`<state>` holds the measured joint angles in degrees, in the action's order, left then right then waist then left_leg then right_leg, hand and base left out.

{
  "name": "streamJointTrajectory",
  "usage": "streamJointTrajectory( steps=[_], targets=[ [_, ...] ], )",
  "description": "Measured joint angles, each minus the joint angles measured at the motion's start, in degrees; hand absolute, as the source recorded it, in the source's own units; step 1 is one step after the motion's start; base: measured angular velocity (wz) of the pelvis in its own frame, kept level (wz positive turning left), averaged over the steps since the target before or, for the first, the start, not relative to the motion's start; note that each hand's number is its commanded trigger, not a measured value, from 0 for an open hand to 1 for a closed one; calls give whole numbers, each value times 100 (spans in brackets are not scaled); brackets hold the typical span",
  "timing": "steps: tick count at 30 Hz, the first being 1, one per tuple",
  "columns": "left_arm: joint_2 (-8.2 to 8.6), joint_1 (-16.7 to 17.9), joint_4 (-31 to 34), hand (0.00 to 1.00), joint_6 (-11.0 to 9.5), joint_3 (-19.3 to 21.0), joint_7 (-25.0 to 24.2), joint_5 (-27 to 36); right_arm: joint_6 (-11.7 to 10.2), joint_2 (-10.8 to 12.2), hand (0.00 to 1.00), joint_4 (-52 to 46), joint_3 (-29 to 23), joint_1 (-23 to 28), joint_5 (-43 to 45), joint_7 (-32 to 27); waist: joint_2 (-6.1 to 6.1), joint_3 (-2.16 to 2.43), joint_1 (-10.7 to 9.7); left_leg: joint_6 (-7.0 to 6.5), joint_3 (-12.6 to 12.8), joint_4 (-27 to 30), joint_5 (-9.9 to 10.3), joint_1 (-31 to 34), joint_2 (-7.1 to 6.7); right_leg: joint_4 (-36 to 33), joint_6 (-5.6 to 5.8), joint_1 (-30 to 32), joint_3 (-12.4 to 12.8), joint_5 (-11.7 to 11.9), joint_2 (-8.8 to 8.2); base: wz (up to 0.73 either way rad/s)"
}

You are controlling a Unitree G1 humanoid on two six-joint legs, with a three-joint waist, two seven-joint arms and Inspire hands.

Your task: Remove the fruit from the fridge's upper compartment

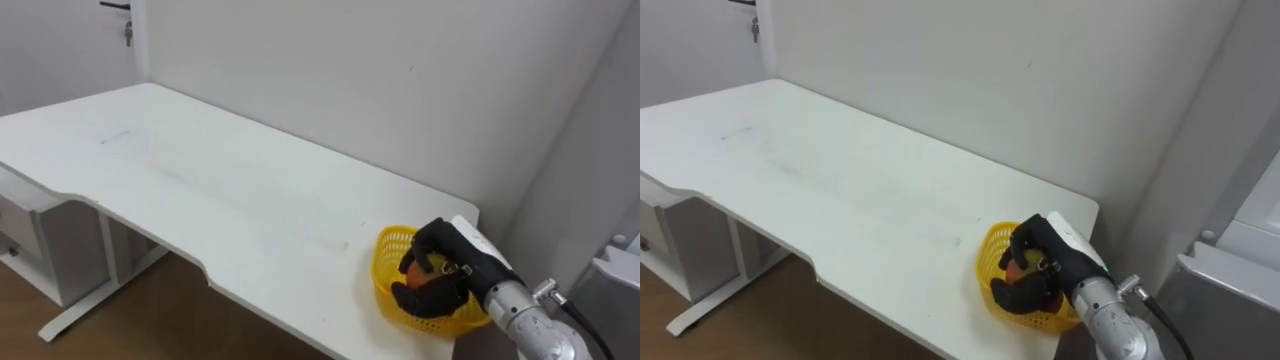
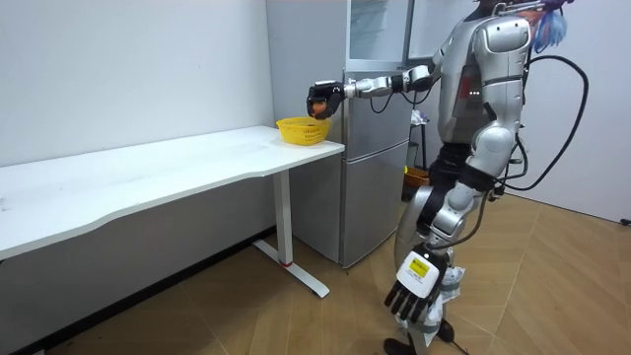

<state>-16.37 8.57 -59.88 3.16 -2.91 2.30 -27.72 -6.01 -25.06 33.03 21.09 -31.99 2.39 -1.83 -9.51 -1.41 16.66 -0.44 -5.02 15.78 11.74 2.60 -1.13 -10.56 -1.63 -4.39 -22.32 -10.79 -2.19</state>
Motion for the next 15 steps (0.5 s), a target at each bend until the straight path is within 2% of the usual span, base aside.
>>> streamJointTrajectory(
  steps=[7,15],
  targets=[
    [2,28,154,0,45,47,2,-19,63,-1,100,124,-80,0,-578,0,9,10,-67,-11,-39,11,-4,-23,-45,-3,19,-68,-60,-25,-34,4],
    [32,221,471,0,165,46,4,-128,195,-1,100,423,-490,-4,-1173,-14,47,20,-76,-35,-25,45,-13,-29,-57,-11,30,-123,-132,-29,-60,4]
  ],
)
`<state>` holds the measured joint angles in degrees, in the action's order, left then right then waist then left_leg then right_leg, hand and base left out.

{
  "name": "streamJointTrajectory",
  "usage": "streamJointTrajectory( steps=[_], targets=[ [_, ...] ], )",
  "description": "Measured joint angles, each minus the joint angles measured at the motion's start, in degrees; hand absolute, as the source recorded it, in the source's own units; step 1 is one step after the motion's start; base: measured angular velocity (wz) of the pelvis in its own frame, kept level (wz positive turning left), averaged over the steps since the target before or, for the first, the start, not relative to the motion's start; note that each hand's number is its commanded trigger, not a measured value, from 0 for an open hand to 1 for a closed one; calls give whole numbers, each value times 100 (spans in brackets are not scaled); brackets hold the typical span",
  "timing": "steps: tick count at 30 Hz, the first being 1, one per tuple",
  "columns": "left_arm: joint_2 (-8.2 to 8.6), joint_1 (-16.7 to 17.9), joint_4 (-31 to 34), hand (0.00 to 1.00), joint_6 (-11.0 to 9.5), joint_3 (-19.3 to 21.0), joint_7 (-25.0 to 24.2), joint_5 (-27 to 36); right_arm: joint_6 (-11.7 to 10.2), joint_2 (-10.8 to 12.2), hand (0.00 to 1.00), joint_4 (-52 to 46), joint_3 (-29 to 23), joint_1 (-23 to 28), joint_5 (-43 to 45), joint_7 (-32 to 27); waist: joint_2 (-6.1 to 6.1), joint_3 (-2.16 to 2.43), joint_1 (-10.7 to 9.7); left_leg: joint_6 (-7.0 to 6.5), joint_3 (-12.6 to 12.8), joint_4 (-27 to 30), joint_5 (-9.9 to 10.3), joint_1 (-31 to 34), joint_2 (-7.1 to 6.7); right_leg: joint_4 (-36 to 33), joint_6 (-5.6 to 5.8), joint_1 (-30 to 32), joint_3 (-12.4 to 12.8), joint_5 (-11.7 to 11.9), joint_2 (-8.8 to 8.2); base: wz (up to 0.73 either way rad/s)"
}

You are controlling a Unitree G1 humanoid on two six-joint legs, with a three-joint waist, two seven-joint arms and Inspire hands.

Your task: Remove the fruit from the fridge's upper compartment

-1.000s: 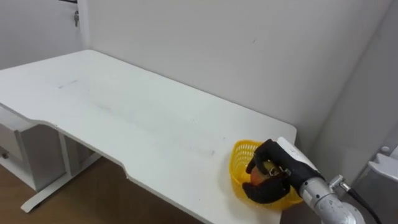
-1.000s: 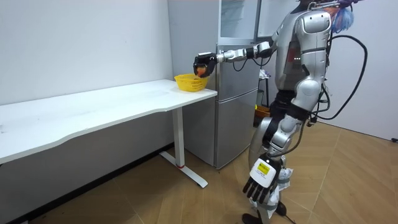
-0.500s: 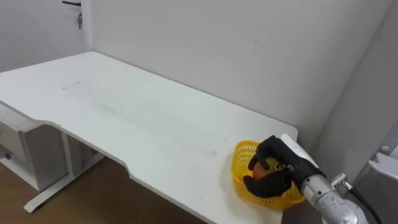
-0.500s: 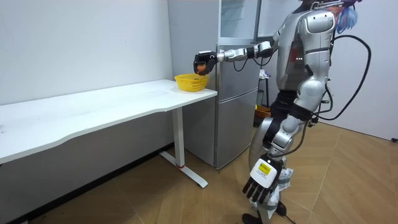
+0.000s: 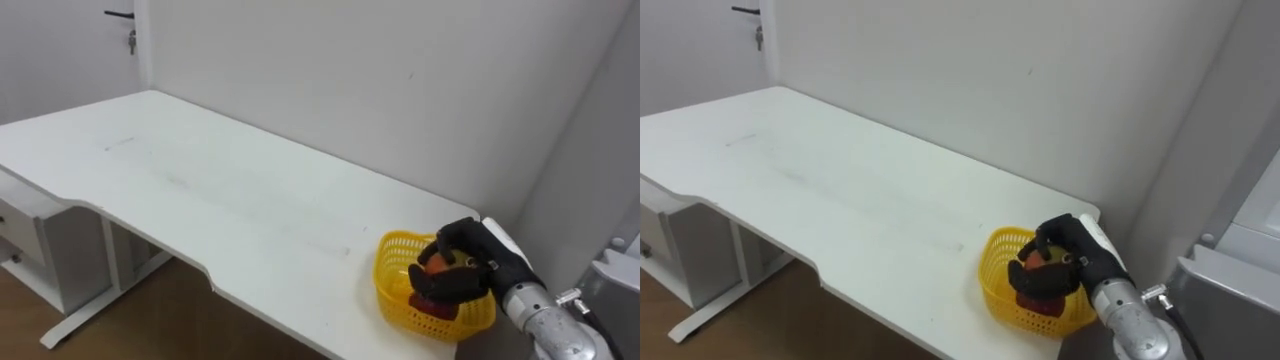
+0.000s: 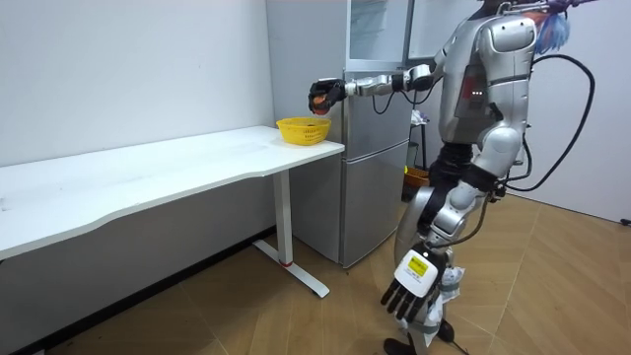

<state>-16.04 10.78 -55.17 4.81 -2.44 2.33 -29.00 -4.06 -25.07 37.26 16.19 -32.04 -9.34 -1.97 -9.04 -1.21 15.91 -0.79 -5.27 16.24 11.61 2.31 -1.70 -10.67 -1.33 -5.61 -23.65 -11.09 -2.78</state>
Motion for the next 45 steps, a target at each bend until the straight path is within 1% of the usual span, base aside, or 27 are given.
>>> streamJointTrajectory(
  steps=[4,6,7,8,9,10,12,14,15,18,27,31,32,34,35,38,45],
  targets=[
    [29,112,-1,0,14,0,0,1,0,0,100,83,-11,-65,-236,-3,53,4,8,-1,-8,14,0,-18,2,-3,1,-31,-16,0,-1,4],
    [66,211,0,0,43,0,-2,1,0,0,100,93,-11,-69,-332,-48,97,4,9,-2,-11,12,-1,-65,1,-6,2,-75,-17,-1,-7,0],
    [77,231,0,0,56,1,-5,3,0,0,94,108,-11,-70,-357,-50,106,5,8,-2,-15,11,-1,-77,0,-5,4,-89,-17,-3,-8,3],
    [92,259,-1,0,69,3,-15,3,0,0,69,179,-11,-77,-368,-50,115,9,12,-2,-27,13,-1,-93,-2,-2,10,-110,-16,-8,-7,8],
    [103,264,-2,0,74,2,-29,1,0,0,7,280,-10,-107,-363,-50,113,11,11,-4,-51,28,-2,-91,-8,0,17,-121,-14,-16,-6,9],
    [108,265,-2,0,75,2,-32,1,0,0,0,326,-10,-124,-362,-50,114,11,12,-5,-63,34,-3,-89,-11,0,22,-122,-13,-22,-6,10],
    [131,259,-1,0,100,0,-45,-1,-1,1,0,568,-2,-214,-262,-49,117,10,16,-17,-128,41,-15,-83,-21,4,33,-122,-7,-31,-12,7],
    [130,259,-2,0,105,0,-54,0,-1,1,0,712,-2,-244,-154,-49,112,14,30,-26,-134,41,-21,-87,-31,4,36,-121,-8,-32,-18,5],
    [130,261,-2,0,110,-1,-57,0,-1,1,0,760,-2,-248,-139,-49,105,19,31,-31,-139,40,-25,-87,-72,4,39,-121,-8,-32,-18,4],
    [132,252,-8,0,111,-3,-64,-1,-4,1,0,865,-1,-260,-129,-56,92,30,32,-43,-176,30,-32,-91,-97,3,54,-129,-11,-30,-8,4],
    [144,248,-16,0,118,-1,-67,-45,-5,1,0,1183,1,-401,91,-83,68,40,59,-82,-184,-64,-71,-102,-105,6,86,-127,-12,-36,-44,2],
    [141,246,-15,0,116,-1,-72,-44,-5,1,0,1190,2,-402,83,-92,51,22,59,-83,-180,-87,-72,-102,-107,15,94,-122,-10,-41,-44,0],
    [141,245,-15,0,116,-2,-72,-44,-5,1,0,1199,1,-402,82,-93,42,13,59,-83,-181,-91,-72,-101,-108,16,96,-122,-10,-42,-44,0],
    [141,239,-15,0,116,-2,-72,-42,-5,1,0,1201,1,-402,82,-100,40,-19,58,-83,-185,-95,-71,-95,-109,22,97,-121,-6,-43,-43,0],
    [141,231,-15,0,116,-2,-72,-42,-3,1,0,1203,1,-401,83,-102,25,-25,57,-83,-186,-95,-71,-86,-109,38,97,-119,-3,-43,-38,0],
    [141,213,-15,0,115,-1,-78,-43,-3,1,0,1306,0,-405,115,-108,19,-27,61,-83,-192,-98,-71,-84,-110,89,100,-121,5,-38,-24,0],
    [138,192,8,0,109,7,-182,-45,7,1,0,1373,1,-531,65,-108,-9,-5,74,-82,-192,-145,-72,-94,-108,92,101,-93,45,-37,-24,0]
  ],
)
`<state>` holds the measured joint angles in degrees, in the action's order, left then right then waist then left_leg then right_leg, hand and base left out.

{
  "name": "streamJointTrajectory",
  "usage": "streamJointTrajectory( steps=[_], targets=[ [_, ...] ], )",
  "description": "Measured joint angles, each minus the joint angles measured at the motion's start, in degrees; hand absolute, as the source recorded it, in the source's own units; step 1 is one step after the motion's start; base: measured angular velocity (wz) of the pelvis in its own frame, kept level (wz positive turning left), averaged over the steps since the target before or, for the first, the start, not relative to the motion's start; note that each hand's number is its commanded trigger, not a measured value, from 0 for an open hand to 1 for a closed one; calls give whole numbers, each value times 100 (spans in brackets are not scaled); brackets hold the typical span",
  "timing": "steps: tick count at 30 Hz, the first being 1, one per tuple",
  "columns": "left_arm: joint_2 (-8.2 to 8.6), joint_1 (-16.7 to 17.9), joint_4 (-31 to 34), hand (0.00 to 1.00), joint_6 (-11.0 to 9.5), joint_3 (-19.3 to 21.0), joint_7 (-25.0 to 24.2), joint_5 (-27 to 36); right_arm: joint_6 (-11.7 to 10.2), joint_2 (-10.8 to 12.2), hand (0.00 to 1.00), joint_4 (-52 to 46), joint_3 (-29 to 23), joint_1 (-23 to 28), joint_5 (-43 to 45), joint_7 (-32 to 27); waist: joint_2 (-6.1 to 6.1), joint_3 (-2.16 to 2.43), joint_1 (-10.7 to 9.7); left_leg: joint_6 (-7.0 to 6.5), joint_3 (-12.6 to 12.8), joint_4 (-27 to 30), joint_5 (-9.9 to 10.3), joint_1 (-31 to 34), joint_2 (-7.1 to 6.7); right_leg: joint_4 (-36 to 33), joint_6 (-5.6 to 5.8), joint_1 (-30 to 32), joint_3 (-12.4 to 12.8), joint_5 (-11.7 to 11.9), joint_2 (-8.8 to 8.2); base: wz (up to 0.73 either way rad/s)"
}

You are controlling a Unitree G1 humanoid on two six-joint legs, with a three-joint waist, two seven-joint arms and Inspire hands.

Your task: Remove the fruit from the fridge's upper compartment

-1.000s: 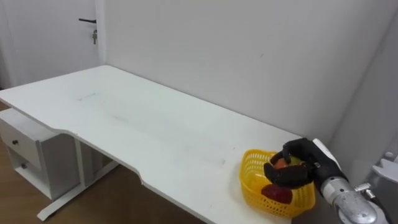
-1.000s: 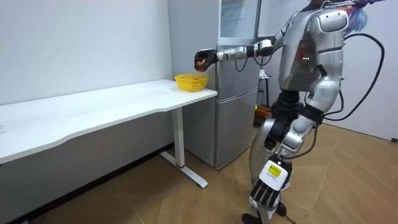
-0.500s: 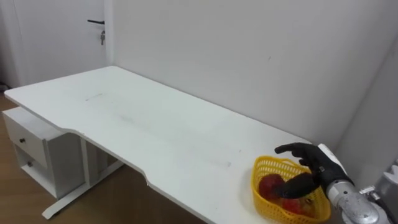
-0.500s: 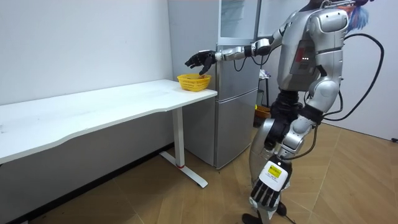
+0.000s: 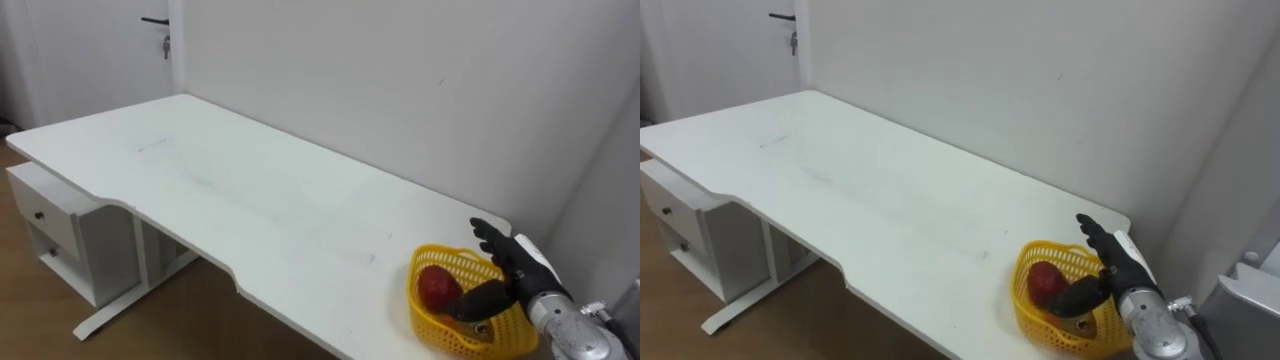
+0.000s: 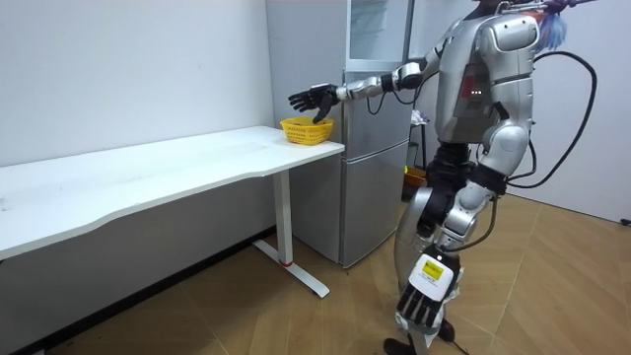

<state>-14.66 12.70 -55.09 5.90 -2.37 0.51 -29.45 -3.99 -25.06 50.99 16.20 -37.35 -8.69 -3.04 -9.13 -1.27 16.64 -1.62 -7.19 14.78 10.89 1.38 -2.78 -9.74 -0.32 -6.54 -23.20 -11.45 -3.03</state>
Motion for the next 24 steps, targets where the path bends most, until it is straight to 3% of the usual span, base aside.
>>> streamJointTrajectory(
  steps=[13,18,24],
  targets=[
    [-5,-139,-23,0,-1,-1,72,0,13,0,0,-266,-2,-6,-17,63,20,21,-68,0,15,-28,1,-52,2,-10,4,-30,118,4,8,0],
    [33,-163,-2,0,-1,9,177,0,29,-1,0,-1003,-11,-6,37,37,197,92,-217,-2,103,-18,2,-111,16,-14,5,-45,217,15,8,-7],
    [64,-168,7,0,-33,60,262,5,27,0,0,-2158,-11,90,46,7,372,111,-343,-3,382,-117,2,-232,102,-82,-22,25,544,34,25,-24]
  ],
)
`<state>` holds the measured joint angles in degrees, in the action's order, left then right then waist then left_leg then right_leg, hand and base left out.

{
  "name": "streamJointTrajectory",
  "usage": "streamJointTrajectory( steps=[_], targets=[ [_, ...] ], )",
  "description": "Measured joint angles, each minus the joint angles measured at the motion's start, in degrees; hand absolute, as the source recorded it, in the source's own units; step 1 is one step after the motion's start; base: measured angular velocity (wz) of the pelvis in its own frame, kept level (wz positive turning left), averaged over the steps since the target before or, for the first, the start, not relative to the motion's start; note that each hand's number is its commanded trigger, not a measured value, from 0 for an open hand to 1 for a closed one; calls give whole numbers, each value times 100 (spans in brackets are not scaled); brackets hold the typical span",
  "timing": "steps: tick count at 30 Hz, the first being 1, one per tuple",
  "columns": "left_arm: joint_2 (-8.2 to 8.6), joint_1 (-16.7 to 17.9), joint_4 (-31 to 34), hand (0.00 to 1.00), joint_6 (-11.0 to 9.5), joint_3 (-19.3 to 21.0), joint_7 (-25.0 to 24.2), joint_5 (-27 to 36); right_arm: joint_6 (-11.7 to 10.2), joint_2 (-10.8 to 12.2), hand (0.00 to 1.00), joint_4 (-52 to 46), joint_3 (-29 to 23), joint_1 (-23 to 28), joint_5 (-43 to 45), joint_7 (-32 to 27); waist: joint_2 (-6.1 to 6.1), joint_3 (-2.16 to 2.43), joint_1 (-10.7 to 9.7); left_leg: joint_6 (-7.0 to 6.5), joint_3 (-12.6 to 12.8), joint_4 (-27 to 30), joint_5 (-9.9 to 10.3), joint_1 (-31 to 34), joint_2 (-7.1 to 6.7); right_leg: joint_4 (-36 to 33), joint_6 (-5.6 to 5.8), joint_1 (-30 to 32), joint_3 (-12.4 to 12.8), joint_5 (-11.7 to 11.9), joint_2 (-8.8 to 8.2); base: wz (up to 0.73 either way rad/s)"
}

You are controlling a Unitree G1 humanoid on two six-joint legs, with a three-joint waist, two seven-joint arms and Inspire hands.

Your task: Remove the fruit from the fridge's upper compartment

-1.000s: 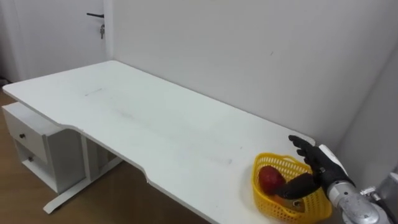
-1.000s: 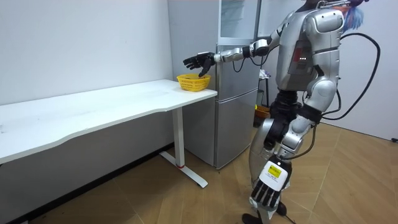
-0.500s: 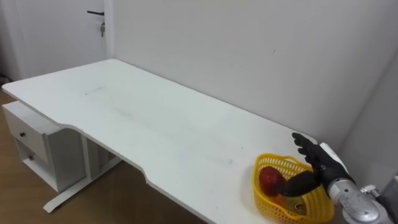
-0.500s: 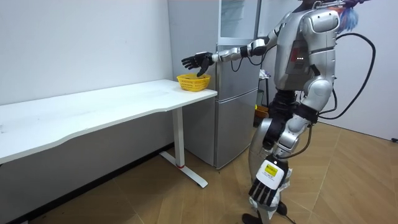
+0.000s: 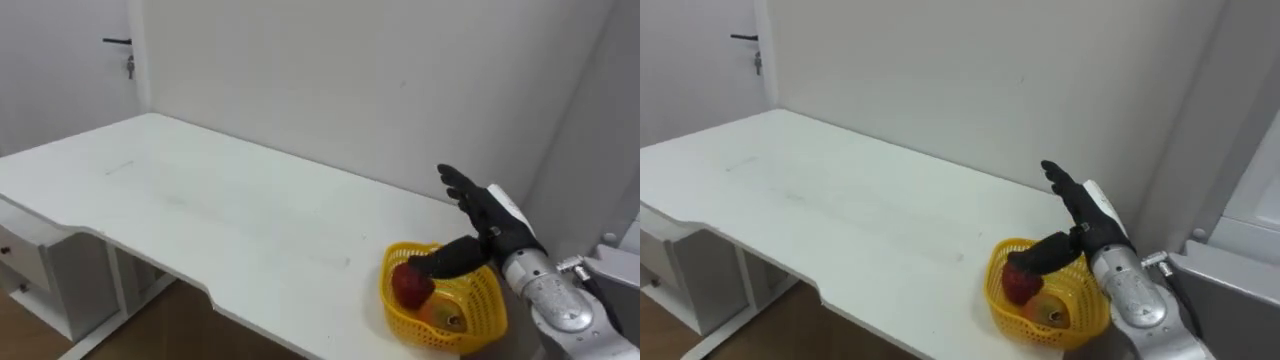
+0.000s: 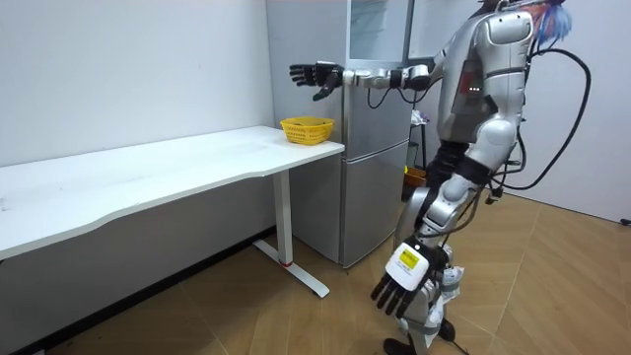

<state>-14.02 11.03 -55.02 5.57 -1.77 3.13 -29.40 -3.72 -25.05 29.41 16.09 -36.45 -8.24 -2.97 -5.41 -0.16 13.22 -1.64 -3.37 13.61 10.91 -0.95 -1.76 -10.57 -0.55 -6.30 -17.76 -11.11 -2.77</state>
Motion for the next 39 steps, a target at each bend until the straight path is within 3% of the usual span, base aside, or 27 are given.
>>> streamJointTrajectory(
  steps=[2,6,13,17,20,22,24,27,29,32,37,39],
  targets=[
    [0,-8,-5,0,-12,53,0,1,1,0,0,-491,-56,134,-31,0,13,-7,-62,2,45,-6,2,-33,23,-9,-13,37,87,9,9,-31],
    [15,-69,-20,0,-89,61,-1,-3,-16,32,0,-1795,-197,813,-18,164,46,-16,-175,4,368,-120,2,-117,103,-13,-32,89,346,73,90,-35],
    [85,-236,-123,0,-177,36,180,53,-16,47,0,-3141,-196,1883,-181,410,94,-19,-373,-1,758,-243,-2,-208,169,-30,-43,241,716,163,141,-36],
    [107,-375,-276,0,-262,-57,379,292,-37,444,0,-3555,-196,2525,-198,445,197,-10,-583,-1,956,-303,10,-264,221,-16,-48,259,915,207,193,-24],
    [262,-457,-477,0,-433,-209,564,434,-50,767,0,-3828,-208,3125,-135,434,355,39,-719,-8,1089,-328,21,-317,231,-21,-42,262,1007,216,198,-18],
    [362,-445,-541,0,-510,-205,636,514,-50,870,0,-4088,-225,3424,14,373,445,42,-808,-11,1120,-364,22,-342,233,-26,-34,283,1065,226,202,-22],
    [437,-438,-629,0,-650,-197,711,505,-104,982,0,-4384,-275,3633,380,142,559,29,-862,-12,1267,-397,21,-371,252,-96,-40,372,1221,233,225,-32],
    [441,-446,-934,0,-888,-197,928,508,-457,1143,0,-4498,-457,4000,788,-155,562,40,-1013,-9,1303,-402,20,-375,260,-111,-40,409,1298,233,248,-12],
    [441,-377,-967,0,-911,-209,1023,509,-578,1240,0,-4523,-558,4208,1102,-385,548,34,-1073,-8,1381,-403,22,-358,267,-109,-40,439,1350,233,264,-15],
    [431,-220,-999,0,-912,-371,1157,511,-591,1404,0,-4523,-636,4437,1448,-717,540,35,-1179,0,1522,-405,41,-365,286,-113,-36,513,1483,235,295,-23],
    [432,-125,-1007,0,-916,-412,1177,516,-751,1401,0,-4460,-835,4673,1138,-1181,536,24,-1320,8,1604,-416,50,-393,302,-93,-37,524,1608,264,331,-10],
    [431,-74,-929,0,-915,-413,1214,529,-809,1402,0,-4220,-926,4850,512,-1425,530,23,-1371,13,1606,-426,61,-400,308,-12,-36,527,1611,269,339,0]
  ],
)
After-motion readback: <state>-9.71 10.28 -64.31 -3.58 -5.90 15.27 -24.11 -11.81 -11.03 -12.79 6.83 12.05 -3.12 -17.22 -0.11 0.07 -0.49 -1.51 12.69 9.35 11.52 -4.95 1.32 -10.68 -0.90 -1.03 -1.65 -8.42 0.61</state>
